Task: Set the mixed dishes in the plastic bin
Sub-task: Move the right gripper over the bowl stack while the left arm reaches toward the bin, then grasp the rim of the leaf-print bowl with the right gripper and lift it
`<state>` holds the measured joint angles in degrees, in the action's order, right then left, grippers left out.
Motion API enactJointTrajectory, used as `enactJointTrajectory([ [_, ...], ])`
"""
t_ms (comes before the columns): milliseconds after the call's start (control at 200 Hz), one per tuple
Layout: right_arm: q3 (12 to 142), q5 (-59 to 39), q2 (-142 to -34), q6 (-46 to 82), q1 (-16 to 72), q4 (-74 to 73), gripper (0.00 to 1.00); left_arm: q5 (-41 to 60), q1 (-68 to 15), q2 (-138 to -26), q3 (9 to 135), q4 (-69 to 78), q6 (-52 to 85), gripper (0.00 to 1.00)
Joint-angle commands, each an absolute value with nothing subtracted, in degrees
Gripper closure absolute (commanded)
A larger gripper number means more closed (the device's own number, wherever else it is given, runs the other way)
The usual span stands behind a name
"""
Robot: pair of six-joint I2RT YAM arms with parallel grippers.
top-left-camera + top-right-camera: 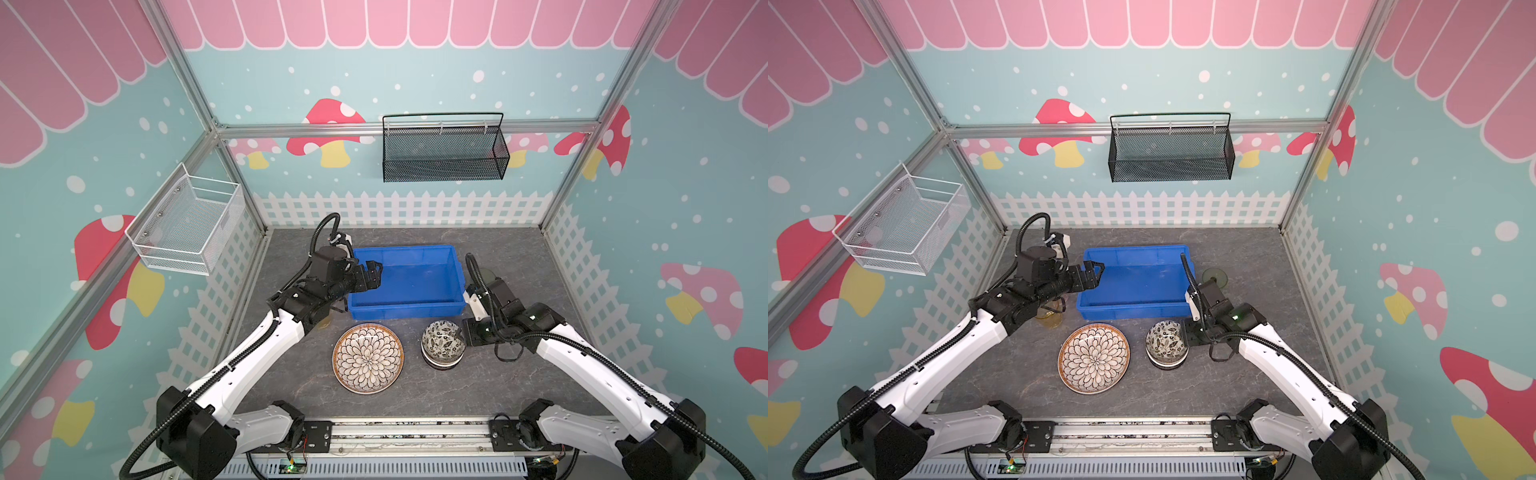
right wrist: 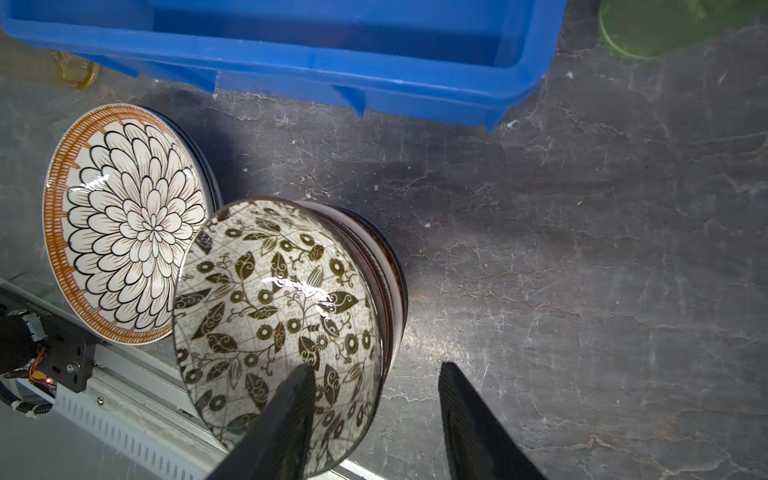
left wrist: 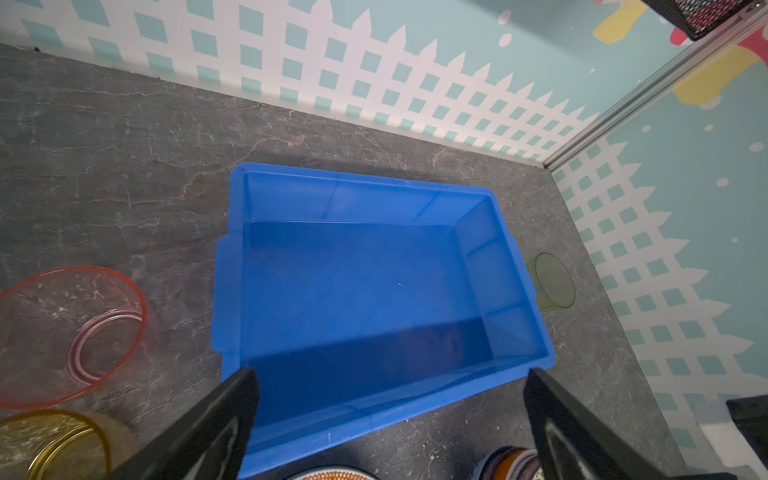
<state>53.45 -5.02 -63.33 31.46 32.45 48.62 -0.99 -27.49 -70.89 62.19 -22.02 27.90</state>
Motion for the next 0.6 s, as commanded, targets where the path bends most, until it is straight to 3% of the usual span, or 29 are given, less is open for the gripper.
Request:
enactJointTrajectory([
  [0, 52.3, -4.2, -62.6, 34.6, 33.1, 48.6, 0.51, 0.7, -27.8, -71.9, 63.8, -23.1, 28.1, 0.00],
  [595, 51.0, -4.9, -67.0, 32.9, 33.1, 46.0, 0.69, 0.0, -27.8, -67.1, 57.0, -22.8, 32.6, 0.00],
])
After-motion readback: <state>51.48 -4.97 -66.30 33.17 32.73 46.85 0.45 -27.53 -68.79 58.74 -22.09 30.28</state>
